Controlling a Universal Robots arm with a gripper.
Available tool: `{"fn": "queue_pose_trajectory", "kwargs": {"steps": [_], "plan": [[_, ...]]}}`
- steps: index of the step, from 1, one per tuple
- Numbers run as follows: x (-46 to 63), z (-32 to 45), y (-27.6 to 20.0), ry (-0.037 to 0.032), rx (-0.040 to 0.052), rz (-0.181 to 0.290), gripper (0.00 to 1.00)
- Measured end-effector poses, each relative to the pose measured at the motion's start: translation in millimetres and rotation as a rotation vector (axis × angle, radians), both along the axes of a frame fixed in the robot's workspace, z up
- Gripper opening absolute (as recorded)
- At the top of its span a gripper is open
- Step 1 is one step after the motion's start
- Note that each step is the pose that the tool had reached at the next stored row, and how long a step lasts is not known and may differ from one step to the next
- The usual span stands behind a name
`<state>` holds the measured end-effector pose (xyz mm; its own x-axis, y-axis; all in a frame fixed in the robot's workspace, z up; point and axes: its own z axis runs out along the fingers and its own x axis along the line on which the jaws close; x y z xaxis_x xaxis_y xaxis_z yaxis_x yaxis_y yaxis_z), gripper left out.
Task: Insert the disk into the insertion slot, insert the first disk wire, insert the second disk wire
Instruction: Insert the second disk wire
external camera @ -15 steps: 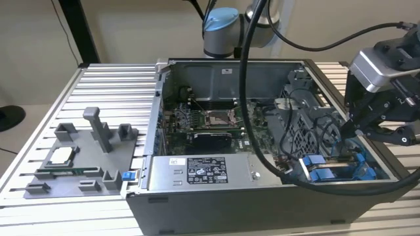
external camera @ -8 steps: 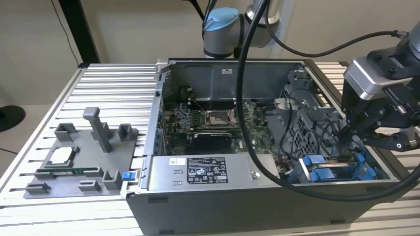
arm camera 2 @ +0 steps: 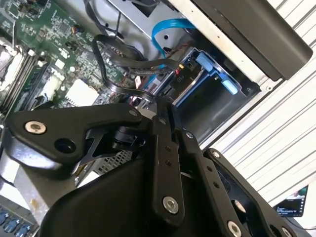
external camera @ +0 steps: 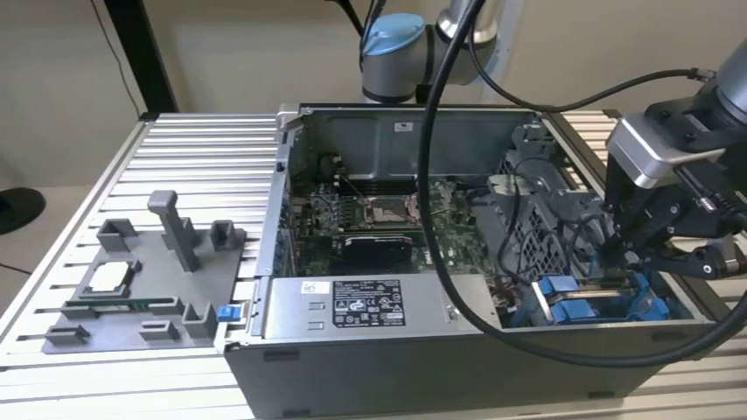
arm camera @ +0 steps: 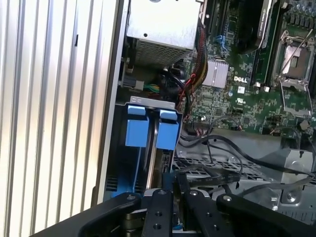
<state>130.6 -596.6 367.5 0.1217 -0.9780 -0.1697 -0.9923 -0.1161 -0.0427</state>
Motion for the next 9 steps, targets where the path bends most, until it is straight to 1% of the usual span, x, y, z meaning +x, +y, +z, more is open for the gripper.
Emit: {"fn": "queue_pose_trajectory", "kwargs": {"steps": [2, 9], "plan": [[0.0, -2.0, 0.0, 0.0, -0.0071, 0.0, 0.0], [0.0, -3.2, 0.0, 0.0, -0.0084, 0.0, 0.0]]}}
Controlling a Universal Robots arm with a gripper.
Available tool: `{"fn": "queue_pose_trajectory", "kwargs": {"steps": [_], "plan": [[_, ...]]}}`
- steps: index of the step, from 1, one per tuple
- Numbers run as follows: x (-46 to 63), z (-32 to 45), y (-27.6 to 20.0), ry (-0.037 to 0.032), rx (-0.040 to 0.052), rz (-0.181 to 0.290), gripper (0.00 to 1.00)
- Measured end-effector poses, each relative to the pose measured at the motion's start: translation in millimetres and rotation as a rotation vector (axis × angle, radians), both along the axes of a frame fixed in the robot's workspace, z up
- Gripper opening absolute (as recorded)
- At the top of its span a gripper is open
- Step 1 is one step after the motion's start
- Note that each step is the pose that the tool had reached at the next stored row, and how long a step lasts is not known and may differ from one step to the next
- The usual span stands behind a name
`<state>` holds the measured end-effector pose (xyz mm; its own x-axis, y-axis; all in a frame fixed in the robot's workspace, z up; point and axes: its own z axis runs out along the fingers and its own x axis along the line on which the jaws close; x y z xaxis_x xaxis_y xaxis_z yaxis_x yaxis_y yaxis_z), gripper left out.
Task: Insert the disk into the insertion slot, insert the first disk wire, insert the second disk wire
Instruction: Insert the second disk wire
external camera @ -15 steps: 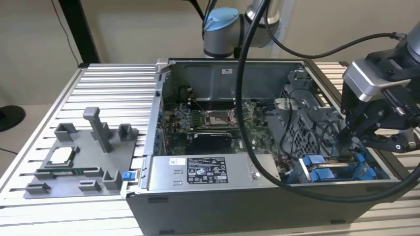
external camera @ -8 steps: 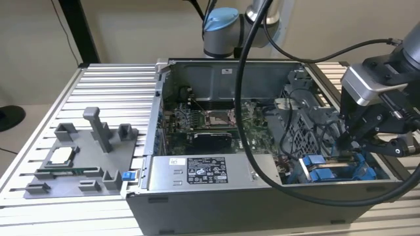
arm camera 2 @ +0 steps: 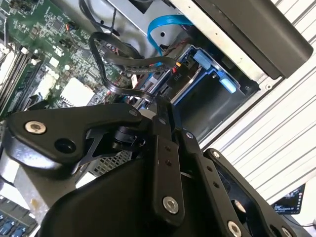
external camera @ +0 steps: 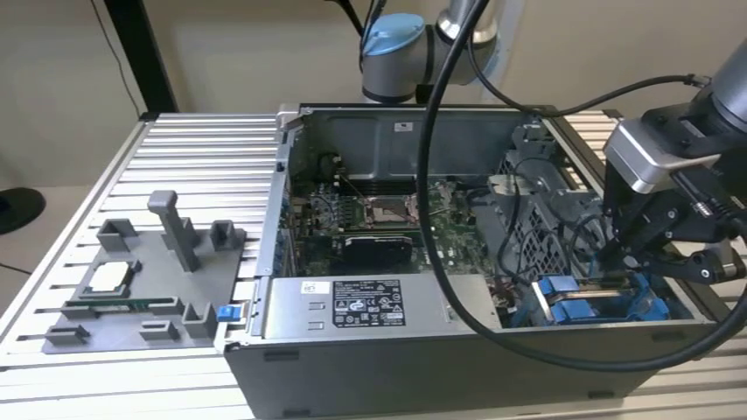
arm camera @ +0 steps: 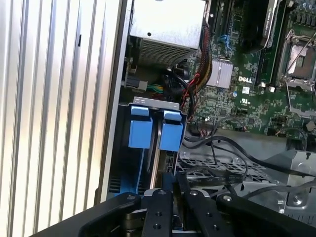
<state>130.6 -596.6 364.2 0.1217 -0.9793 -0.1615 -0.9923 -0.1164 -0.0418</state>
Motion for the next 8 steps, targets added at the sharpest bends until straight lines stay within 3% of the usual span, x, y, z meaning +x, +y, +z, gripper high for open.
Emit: {"fn": "queue_pose_trajectory", "kwargs": {"steps": [8], "plan": [[0.0, -5.9, 0.0, 0.0001, -0.0042, 0.0, 0.0]]}}
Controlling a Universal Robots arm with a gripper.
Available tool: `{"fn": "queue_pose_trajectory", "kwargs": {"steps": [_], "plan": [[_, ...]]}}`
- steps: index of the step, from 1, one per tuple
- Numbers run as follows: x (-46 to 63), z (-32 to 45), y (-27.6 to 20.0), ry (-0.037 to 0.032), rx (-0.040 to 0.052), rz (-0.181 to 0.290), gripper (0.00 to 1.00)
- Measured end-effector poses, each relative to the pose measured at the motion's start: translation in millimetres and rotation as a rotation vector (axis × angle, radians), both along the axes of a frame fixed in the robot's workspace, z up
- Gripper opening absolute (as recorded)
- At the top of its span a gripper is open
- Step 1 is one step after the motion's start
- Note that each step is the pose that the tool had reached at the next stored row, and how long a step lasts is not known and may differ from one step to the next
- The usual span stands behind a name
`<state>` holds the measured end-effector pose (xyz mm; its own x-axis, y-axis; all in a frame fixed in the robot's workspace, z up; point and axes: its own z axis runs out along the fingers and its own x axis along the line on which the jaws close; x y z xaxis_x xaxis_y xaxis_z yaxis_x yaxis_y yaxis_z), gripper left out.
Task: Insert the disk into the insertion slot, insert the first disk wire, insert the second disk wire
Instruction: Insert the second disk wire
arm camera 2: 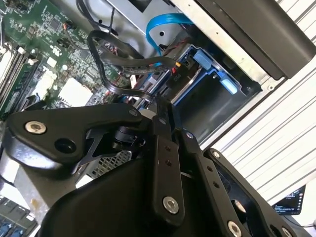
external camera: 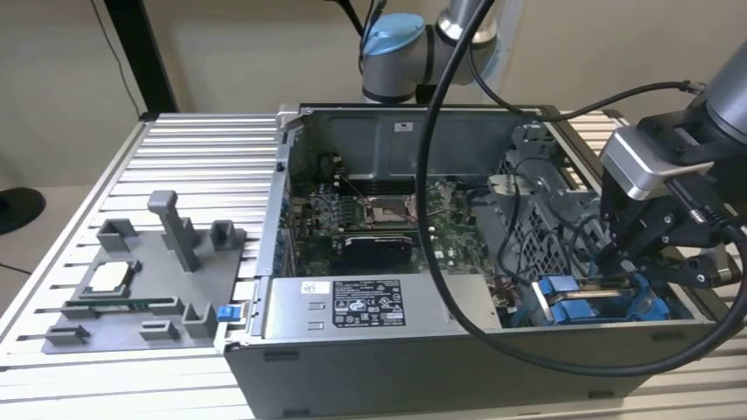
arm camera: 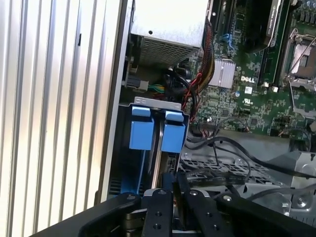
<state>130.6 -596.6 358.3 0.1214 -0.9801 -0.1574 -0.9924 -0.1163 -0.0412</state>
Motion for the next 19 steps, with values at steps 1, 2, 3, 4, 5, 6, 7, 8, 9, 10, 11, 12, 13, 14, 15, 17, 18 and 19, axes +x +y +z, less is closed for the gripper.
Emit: {"fn": "queue_pose_trajectory", "kwargs": {"steps": [1, 2, 3, 4, 5, 6, 7, 8, 9, 10, 11, 12, 13, 14, 15, 17, 18, 19], "plan": [[0.0, -0.7, 0.0, 0.0, -0.0005, 0.0, 0.0], [0.0, -1.4, 0.0, 0.0, -0.0011, 0.0, 0.0], [0.0, -2.2, 0.0, 0.0, -0.0017, 0.0, 0.0], [0.0, -2.8, 0.0, 0.0, -0.0024, 0.0, 0.0], [0.0, -3.4, 0.0, 0.0, -0.0031, 0.0, 0.0], [0.0, -4.1, 0.0, -0.0001, -0.0038, 0.0, 0.0], [0.0, -4.7, 0.0, 0.0, -0.0046, 0.0, 0.0], [0.0, -5.3, 0.0, 0.0, -0.0051, 0.0, 0.0], [0.0, -5.9, 0.0, 0.0, -0.0057, 0.0, 0.0], [0.0, -6.5, 0.0, 0.0, -0.0066, 0.0, 0.0], [0.0, -7.0, 0.0, 0.0, -0.0073, 0.0, 0.0], [0.0, -7.7, 0.0, 0.0, -0.0079, -0.001, 0.0], [0.0, -8.3, 0.0, 0.0, -0.0088, -0.001, 0.0], [0.0, -8.7, 0.0, 0.0, -0.0098, -0.001, 0.0], [0.0, -9.3, 0.0, 0.0, -0.0107, -0.001, 0.0], [0.0, -10.6, 0.1, 0.0, -0.012, -0.001, 0.0], [0.0, -11.1, 0.1, 0.0, -0.0125, -0.001, 0.0], [0.0, -11.6, 0.1, 0.0, -0.0128, -0.001, 0.0]]}}
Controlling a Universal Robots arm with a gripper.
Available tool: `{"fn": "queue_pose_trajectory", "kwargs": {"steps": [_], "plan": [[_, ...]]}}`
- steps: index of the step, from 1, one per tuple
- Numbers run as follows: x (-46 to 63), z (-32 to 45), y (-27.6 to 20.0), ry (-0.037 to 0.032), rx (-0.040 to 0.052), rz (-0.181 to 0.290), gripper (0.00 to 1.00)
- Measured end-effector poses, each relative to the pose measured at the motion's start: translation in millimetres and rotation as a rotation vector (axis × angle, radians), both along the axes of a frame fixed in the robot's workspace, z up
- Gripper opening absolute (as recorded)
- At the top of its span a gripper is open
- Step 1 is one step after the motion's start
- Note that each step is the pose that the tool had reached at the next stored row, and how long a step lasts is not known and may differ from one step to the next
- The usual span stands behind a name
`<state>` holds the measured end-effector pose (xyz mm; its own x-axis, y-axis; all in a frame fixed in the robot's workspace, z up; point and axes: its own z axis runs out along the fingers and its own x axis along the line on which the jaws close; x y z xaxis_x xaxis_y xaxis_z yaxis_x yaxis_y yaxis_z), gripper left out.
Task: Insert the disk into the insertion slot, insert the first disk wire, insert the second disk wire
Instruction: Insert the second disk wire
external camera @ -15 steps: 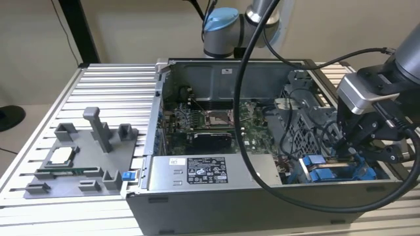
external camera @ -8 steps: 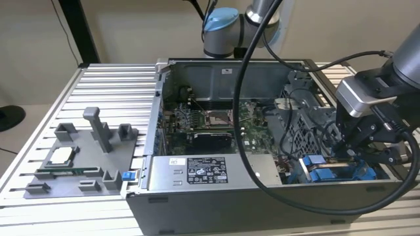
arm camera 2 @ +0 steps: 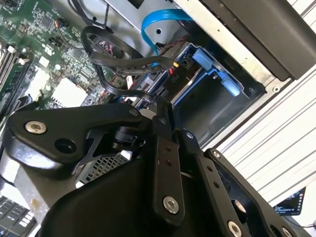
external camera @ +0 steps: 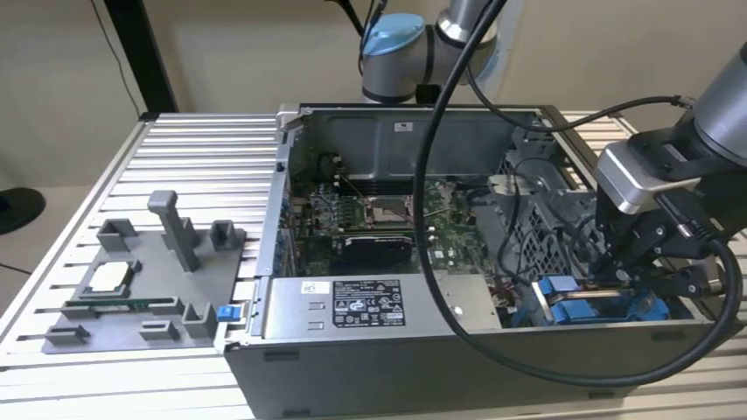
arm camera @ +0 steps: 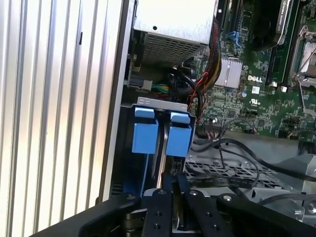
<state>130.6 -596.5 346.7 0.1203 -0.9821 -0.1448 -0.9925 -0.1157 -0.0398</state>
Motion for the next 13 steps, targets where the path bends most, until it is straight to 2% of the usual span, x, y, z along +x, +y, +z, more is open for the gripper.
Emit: {"fn": "queue_pose_trajectory", "kwargs": {"steps": [13], "plan": [[0.0, -2.5, 0.6, 0.0001, -0.0006, 0.0, 0.0]]}}
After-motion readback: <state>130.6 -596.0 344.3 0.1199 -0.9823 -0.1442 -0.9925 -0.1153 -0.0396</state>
